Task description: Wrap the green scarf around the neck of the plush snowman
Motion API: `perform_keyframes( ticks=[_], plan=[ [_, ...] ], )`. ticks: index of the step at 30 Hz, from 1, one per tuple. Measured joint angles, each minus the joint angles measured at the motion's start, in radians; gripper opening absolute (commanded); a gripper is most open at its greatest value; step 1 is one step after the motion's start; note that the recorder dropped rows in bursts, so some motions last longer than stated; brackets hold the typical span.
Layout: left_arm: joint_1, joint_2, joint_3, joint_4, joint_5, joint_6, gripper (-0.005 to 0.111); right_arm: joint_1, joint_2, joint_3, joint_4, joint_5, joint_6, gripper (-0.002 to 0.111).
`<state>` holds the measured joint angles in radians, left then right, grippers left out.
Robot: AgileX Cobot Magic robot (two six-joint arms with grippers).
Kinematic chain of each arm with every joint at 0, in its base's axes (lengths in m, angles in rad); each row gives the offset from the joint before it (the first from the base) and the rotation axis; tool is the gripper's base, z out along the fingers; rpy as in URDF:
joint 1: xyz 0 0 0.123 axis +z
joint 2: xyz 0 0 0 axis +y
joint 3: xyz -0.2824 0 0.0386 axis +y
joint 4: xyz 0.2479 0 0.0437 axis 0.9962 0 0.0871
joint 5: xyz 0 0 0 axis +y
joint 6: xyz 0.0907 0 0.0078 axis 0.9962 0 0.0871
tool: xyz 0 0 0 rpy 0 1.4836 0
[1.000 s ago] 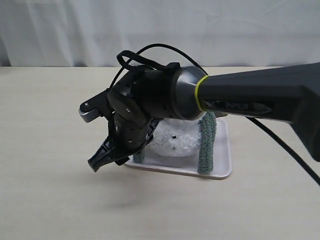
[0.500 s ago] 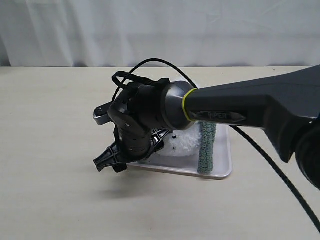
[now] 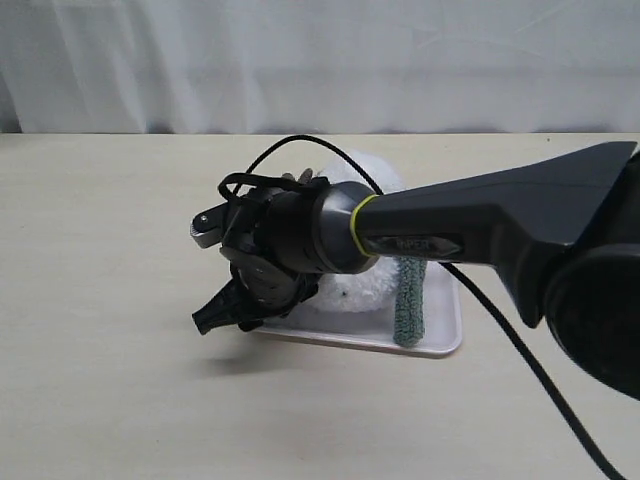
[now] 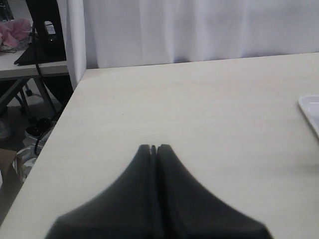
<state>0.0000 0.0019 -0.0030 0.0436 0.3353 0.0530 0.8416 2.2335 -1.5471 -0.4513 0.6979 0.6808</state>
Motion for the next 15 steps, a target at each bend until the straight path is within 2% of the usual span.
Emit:
perform_keyframes(
  ticks=[1,2,3,4,15],
  plan=[
    [0.0,0.0,0.0,0.0,0.0,0.0,0.0,0.0,0.003,0.0,-0.007,-0.002,-0.014,0.035],
    [0.0,0.0,0.0,0.0,0.0,0.0,0.0,0.0,0.003,0.0,-0.006,-0.002,-0.017,0.023],
    [0.0,0.0,0.0,0.0,0.0,0.0,0.0,0.0,0.003,0.0,-0.006,-0.002,-0.023,0.018],
    [0.0,0.0,0.0,0.0,0.0,0.0,0.0,0.0,0.003,0.0,-0.006,-0.002,-0.029,0.006],
    [0.0,0.0,0.0,0.0,0.0,0.0,0.0,0.028,-0.095,0.002,0.044,0.142,-0.171,0.004]
  ],
)
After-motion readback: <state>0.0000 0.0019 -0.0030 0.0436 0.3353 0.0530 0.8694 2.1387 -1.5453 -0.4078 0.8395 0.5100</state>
